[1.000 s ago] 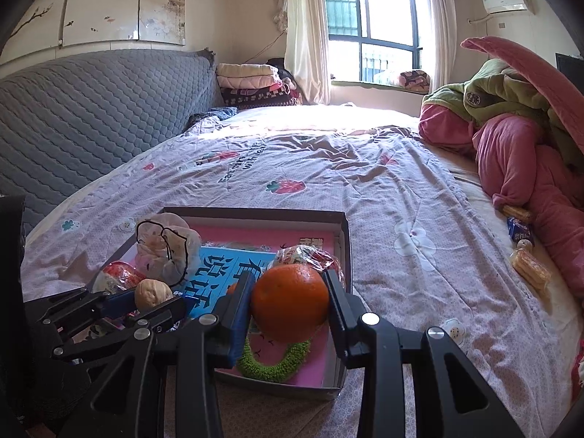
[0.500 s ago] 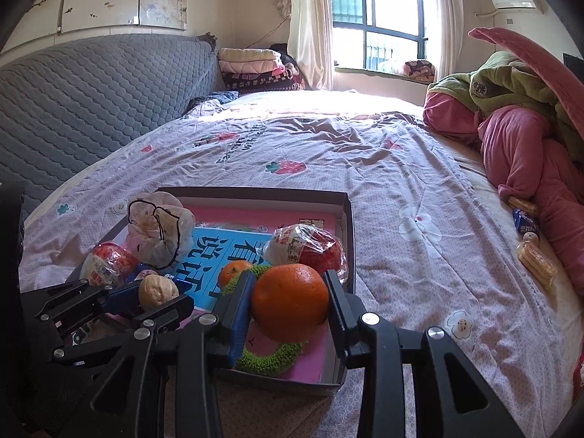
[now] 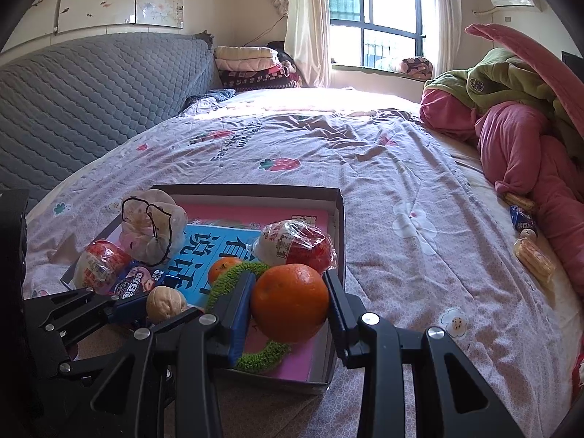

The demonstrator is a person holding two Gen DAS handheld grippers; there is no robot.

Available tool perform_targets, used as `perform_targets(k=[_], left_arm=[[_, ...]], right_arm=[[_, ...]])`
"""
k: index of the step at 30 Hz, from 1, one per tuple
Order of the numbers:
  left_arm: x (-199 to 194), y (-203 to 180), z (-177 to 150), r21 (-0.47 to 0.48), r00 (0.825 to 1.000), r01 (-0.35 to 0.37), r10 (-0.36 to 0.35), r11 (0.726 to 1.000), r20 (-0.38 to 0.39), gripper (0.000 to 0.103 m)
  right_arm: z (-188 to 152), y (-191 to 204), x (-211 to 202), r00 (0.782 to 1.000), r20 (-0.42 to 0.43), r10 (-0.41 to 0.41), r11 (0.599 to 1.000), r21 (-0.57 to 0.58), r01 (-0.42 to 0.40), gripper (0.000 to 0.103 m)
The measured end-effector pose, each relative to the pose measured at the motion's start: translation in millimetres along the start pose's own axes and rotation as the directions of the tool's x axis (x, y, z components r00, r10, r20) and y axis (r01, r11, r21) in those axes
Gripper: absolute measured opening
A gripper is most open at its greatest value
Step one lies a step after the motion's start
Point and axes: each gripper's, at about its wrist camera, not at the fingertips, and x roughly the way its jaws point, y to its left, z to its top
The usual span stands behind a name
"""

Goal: Organize objects
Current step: 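Lift the walnut and the orange and carry both over the tray, then lower the walnut with left tool while right tool lowers the orange onto the green ring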

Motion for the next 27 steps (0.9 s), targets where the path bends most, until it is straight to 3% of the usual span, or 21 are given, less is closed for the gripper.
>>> perform_targets(k=[27], left_arm=[[9.1,21.1,4.7,0.007,0.999,-0.04,0.04,0.999,-0.034,0.032]], right_arm=[[-11.0,13.4,25.2,0.996,-0.085,0.03,0.999,-0.015,-0.031,0.038]])
